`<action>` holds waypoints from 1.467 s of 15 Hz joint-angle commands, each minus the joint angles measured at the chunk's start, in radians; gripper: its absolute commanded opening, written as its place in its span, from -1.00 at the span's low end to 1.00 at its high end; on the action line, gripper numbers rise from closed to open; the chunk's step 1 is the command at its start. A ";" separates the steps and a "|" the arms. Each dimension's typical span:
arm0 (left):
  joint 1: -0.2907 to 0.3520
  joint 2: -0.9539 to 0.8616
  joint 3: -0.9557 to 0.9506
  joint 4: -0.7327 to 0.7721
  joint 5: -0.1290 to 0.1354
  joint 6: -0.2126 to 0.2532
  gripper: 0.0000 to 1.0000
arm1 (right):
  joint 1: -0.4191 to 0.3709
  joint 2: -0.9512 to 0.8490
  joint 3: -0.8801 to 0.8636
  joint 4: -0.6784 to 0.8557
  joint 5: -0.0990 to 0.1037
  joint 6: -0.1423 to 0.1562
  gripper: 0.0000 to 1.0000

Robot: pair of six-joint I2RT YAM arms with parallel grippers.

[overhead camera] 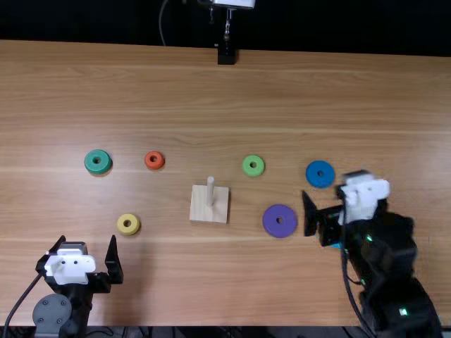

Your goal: Build the Hanoi tower: stack the rings onto the peg from bottom to top in this color order: purple, dark blue, light blue, dark green, light green, yellow, orange.

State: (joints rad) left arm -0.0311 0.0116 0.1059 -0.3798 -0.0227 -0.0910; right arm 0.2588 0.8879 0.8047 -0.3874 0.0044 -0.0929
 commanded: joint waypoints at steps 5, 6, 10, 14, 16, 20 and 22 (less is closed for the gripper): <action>0.003 -0.012 -0.106 -0.082 -0.001 0.006 1.00 | 0.106 0.261 0.134 -0.129 -0.001 0.012 1.00; 0.005 -0.012 -0.106 -0.082 -0.001 0.006 1.00 | 0.106 0.309 0.145 -0.135 -0.003 0.016 1.00; 0.003 -0.012 -0.106 -0.082 -0.001 0.006 1.00 | 0.111 0.398 0.145 -0.131 -0.003 0.181 1.00; 0.003 -0.012 -0.106 -0.082 -0.001 0.006 1.00 | 0.109 0.540 0.142 -0.136 0.001 0.190 1.00; 0.005 -0.012 -0.106 -0.082 -0.001 0.006 1.00 | 0.109 0.589 0.145 -0.136 0.001 0.190 1.00; 0.005 -0.012 -0.106 -0.082 -0.001 0.006 1.00 | 0.109 0.640 0.143 -0.182 0.003 0.192 1.00; 0.005 -0.012 -0.106 -0.082 -0.001 0.006 1.00 | 0.109 0.672 0.143 -0.184 0.005 0.192 1.00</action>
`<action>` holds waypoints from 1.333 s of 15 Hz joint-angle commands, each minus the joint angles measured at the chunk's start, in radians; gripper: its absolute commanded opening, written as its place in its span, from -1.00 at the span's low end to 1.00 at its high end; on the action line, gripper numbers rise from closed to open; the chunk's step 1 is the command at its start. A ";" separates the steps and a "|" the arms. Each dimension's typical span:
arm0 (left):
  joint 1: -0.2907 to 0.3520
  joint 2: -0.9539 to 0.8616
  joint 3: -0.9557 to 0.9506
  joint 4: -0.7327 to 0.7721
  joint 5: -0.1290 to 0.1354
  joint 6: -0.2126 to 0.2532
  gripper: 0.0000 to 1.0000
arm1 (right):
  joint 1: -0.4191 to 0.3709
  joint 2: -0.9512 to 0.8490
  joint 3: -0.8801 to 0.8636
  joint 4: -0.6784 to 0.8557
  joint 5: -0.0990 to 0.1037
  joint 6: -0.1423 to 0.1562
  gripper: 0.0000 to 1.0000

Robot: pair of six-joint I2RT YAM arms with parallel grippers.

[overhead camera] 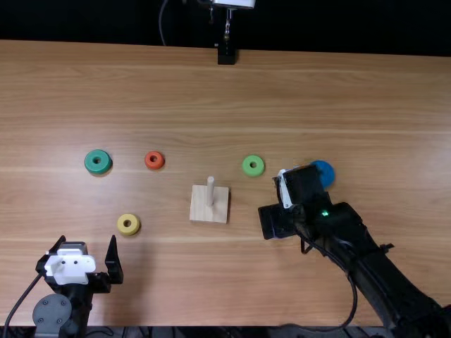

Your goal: Build the Hanoi tower: stack the rings onto the peg from bottom to top in this color order: purple, dark blue, light blue, dark green, light green, yellow, orange.

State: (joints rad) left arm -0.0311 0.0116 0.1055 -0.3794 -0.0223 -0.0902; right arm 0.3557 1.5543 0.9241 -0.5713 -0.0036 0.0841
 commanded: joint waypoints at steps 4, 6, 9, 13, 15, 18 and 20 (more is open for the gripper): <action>0.005 -0.012 -0.105 -0.083 -0.002 0.006 1.00 | 0.012 0.012 0.024 0.000 0.013 0.017 1.00; 0.005 -0.012 -0.105 -0.083 -0.002 0.006 1.00 | 0.014 0.059 0.024 0.000 0.015 0.017 1.00; 0.005 -0.012 -0.105 -0.083 -0.002 0.006 1.00 | 0.015 0.076 0.024 0.000 0.015 0.019 1.00; 0.005 -0.012 -0.105 -0.083 -0.002 0.006 1.00 | 0.015 0.130 0.030 0.001 0.017 0.019 1.00; 0.005 -0.012 -0.105 -0.083 -0.002 0.006 1.00 | 0.017 0.132 0.033 0.001 0.017 0.019 1.00; 0.005 -0.012 -0.105 -0.083 -0.002 0.006 1.00 | 0.017 0.132 0.032 0.003 0.020 0.019 0.77; 0.005 -0.012 -0.105 -0.083 -0.002 0.006 1.00 | 0.017 0.130 0.025 0.003 0.022 0.008 -0.62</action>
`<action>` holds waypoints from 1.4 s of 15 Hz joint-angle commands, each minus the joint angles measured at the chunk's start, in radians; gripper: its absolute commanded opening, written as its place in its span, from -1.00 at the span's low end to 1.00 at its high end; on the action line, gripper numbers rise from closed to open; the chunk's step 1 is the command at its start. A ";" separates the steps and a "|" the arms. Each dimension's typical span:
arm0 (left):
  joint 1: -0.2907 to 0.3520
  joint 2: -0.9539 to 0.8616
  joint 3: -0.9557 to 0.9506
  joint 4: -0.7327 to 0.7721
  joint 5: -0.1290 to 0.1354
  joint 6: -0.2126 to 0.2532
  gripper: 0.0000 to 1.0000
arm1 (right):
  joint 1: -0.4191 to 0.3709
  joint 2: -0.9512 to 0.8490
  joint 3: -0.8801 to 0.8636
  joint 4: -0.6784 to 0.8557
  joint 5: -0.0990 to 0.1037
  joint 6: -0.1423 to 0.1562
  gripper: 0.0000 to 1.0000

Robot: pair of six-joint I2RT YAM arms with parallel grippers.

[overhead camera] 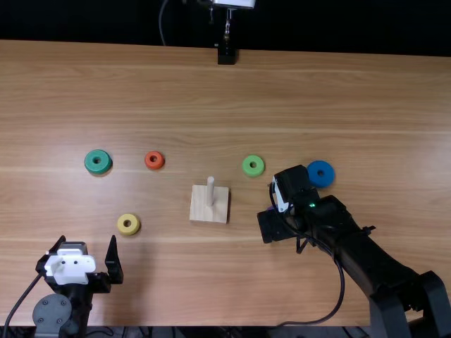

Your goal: Build the Hanoi tower: stack the rings onto the peg from bottom to top in this color order: purple, dark blue, light blue, dark green, light green, yellow, orange.

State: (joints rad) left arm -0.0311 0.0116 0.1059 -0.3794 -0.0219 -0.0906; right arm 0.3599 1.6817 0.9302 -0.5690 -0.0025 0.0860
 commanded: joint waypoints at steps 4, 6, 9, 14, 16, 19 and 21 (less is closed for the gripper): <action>0.005 -0.012 -0.106 -0.083 -0.002 0.006 1.00 | 0.022 -0.002 0.016 -0.001 0.019 0.012 -1.00; 0.003 -0.012 -0.106 -0.083 -0.002 0.006 1.00 | 0.027 -0.008 0.027 -0.001 0.017 0.000 -1.00; 0.005 -0.012 -0.106 -0.083 -0.002 0.006 1.00 | 0.059 -0.079 0.093 -0.027 0.017 -0.001 -1.00; 0.005 -0.012 -0.106 -0.083 -0.002 0.006 1.00 | 0.151 -0.117 0.291 -0.360 0.008 0.004 -1.00; 0.003 -0.012 -0.106 -0.083 -0.002 0.006 1.00 | 0.182 -0.116 0.384 -0.456 0.008 0.002 -1.00; 0.005 -0.012 -0.106 -0.083 -0.002 0.006 1.00 | 0.223 -0.116 0.506 -0.474 0.010 0.006 -1.00; 0.005 -0.012 -0.106 -0.083 -0.002 0.006 1.00 | 0.223 -0.109 0.579 -0.472 0.008 0.010 -1.00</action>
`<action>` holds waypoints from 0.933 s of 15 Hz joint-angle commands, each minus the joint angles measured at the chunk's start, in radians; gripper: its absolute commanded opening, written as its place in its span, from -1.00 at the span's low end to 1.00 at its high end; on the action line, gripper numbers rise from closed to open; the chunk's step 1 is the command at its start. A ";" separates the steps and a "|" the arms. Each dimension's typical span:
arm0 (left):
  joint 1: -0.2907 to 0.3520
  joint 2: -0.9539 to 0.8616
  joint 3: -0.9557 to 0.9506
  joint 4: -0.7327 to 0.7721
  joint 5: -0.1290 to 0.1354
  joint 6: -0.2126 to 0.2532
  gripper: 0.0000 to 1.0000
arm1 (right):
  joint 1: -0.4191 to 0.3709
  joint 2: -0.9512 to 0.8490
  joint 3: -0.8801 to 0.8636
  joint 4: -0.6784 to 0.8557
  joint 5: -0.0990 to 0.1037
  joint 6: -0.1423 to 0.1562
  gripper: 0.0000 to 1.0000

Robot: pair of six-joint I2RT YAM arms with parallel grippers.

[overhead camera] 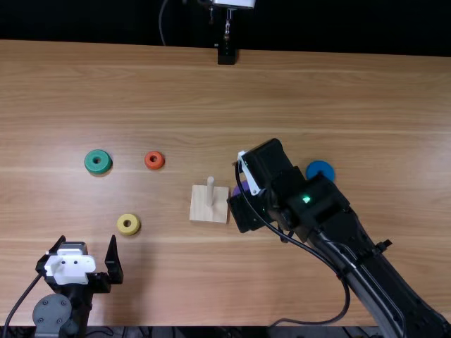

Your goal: Build the Hanoi tower: stack the rings onto the peg from bottom to top in this color order: purple, dark blue, light blue, dark green, light green, yellow, orange.

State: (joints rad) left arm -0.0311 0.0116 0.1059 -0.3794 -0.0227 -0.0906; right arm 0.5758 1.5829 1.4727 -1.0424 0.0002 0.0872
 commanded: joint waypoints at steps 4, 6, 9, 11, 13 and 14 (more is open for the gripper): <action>0.003 -0.012 -0.106 -0.083 -0.001 0.006 1.00 | 0.010 0.000 0.126 -0.002 0.005 0.009 -1.00; 0.005 -0.012 -0.106 -0.083 -0.001 0.006 1.00 | 0.042 0.040 0.167 -0.004 0.005 0.007 -1.00; 0.005 -0.012 -0.106 -0.083 -0.001 0.006 1.00 | 0.055 0.092 0.235 -0.023 0.005 0.009 -1.00; 0.003 -0.012 -0.106 -0.083 -0.001 0.006 1.00 | 0.088 0.129 0.276 -0.025 0.005 0.012 -1.00; 0.005 -0.012 -0.106 -0.083 -0.001 0.006 1.00 | 0.095 0.144 0.296 -0.025 0.005 0.012 -1.00; 0.005 -0.012 -0.106 -0.083 -0.001 0.006 1.00 | 0.104 0.152 0.308 -0.025 0.005 0.014 -1.00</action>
State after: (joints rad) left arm -0.0311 0.0116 0.1055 -0.3798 -0.0223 -0.0906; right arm 0.6685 1.7237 1.7374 -1.0698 0.0002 0.0925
